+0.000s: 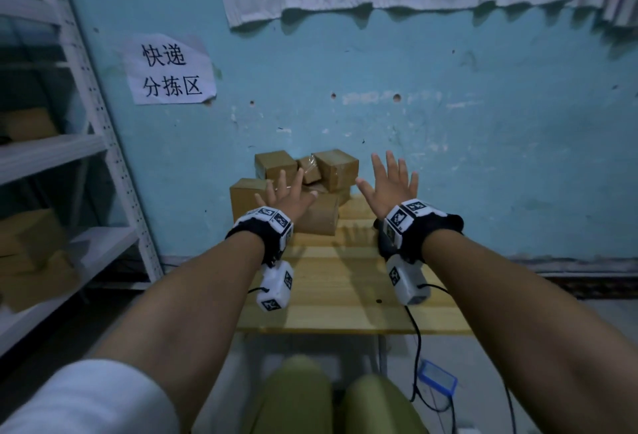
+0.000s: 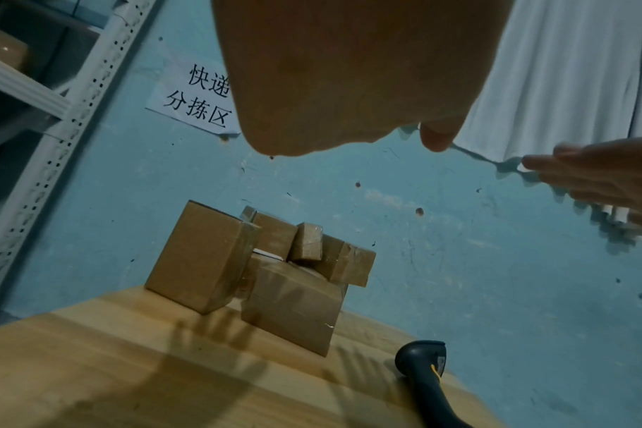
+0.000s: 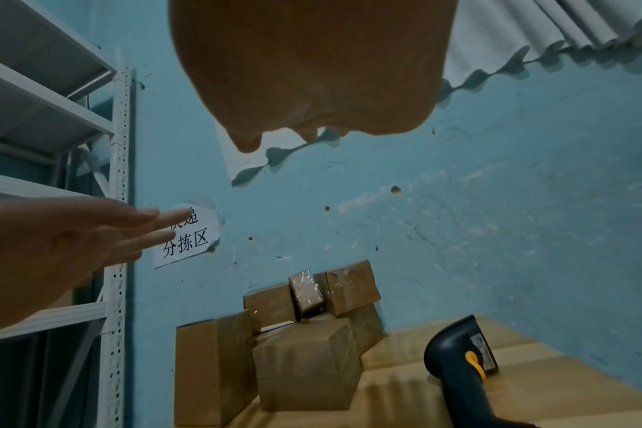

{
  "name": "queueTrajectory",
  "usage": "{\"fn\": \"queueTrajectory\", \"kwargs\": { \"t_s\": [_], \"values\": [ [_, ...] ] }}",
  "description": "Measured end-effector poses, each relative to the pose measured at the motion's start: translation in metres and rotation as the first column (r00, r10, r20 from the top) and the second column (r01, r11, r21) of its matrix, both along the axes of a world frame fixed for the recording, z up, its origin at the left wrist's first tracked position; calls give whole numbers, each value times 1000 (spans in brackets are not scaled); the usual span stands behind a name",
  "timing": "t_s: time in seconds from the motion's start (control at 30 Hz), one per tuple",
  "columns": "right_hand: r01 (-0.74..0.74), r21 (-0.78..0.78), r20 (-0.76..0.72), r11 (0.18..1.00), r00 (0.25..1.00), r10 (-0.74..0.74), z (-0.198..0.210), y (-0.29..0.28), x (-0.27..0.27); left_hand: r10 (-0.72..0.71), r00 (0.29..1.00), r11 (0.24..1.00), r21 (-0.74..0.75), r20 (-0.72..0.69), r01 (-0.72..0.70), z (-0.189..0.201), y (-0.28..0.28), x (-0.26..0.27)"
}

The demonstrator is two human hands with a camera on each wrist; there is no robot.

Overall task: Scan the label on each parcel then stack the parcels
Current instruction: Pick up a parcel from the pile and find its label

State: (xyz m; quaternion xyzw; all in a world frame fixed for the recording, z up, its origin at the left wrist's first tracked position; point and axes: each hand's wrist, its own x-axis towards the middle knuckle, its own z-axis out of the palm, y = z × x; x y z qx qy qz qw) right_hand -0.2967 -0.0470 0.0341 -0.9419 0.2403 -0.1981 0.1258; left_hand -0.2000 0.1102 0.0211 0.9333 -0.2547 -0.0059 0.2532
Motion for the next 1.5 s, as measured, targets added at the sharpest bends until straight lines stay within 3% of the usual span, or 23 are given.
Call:
{"fn": "queueTrajectory", "kwargs": {
  "t_s": [0.2, 0.43, 0.77, 0.9, 1.17, 1.5],
  "values": [
    [9, -14, -10, 1000, 1000, -9, -2, 4, -8, -43, 997, 993, -116, -59, 36, -4, 10, -2],
    [18, 1, -66, 1000, 998, -17, -22, -2, 8, -17, 992, 994, -106, -128, 4, -22, 0, 20],
    [-28, 14, -147, 1000, 989, 30, -48, -40, 92, 31, 986, 983, -172, -165, -59, -56, -36, 107],
    [-45, 40, -171, 998, 984, 51, -67, -60, 138, 80, 967, 966, -222, -243, -136, -72, -54, 155],
    [-137, 339, -164, 931, 966, 202, -110, -71, 230, 54, 912, 914, -348, -406, -209, -102, -94, 222],
    [-125, 418, -75, 900, 982, 171, -140, -69, 247, 75, 907, 938, -280, -413, -205, -115, -102, 235]
  ]
}}
